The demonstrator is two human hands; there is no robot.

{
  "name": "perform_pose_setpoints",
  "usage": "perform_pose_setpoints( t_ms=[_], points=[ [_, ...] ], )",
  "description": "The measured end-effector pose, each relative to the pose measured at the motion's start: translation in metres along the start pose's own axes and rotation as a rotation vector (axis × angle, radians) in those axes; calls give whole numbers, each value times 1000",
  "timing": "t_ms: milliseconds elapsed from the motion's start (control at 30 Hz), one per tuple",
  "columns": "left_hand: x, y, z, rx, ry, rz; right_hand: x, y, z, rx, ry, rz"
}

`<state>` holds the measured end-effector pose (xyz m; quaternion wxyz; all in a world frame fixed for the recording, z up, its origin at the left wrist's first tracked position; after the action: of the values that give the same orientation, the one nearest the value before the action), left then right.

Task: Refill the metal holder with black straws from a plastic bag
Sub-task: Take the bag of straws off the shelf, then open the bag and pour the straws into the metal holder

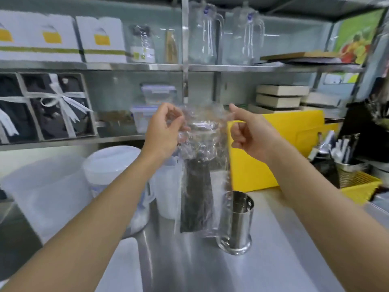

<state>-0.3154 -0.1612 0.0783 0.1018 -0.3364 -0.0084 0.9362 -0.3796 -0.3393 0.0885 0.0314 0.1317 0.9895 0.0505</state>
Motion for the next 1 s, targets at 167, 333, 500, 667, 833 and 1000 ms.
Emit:
perform_pose_setpoints(
  t_ms=[167, 333, 500, 667, 833, 1000],
  points=[
    [26, 36, -12, 97, -98, -5, 2, -71, 31, 147, -85, -136],
    [41, 79, -16, 150, -148, -9, -7, -116, 65, 111, -90, -419],
    [54, 137, -18, 162, -176, 80, 4, -145, 77, 134, -184, -388],
    [75, 176, -31, -31, -245, 188, 11, -173, 90, 51, -230, -212],
    [99, 195, -32, -295, -240, 129, 18, -186, 104, 16, -211, -103],
    [132, 221, -26, -279, -328, -247, 29, -176, 115, -3, -156, -67]
  ],
)
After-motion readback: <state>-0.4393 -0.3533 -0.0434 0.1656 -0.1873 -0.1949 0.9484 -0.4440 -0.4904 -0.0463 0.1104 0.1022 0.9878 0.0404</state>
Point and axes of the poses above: each hand's wrist, its own x-axis away from the middle knuckle, its own y-axis out of the palm, z = x × y, the point moved 1 cm from there along -x, towards the middle knuckle, and after that the axes turned 4 degrees about y, right-handed, at the moved point
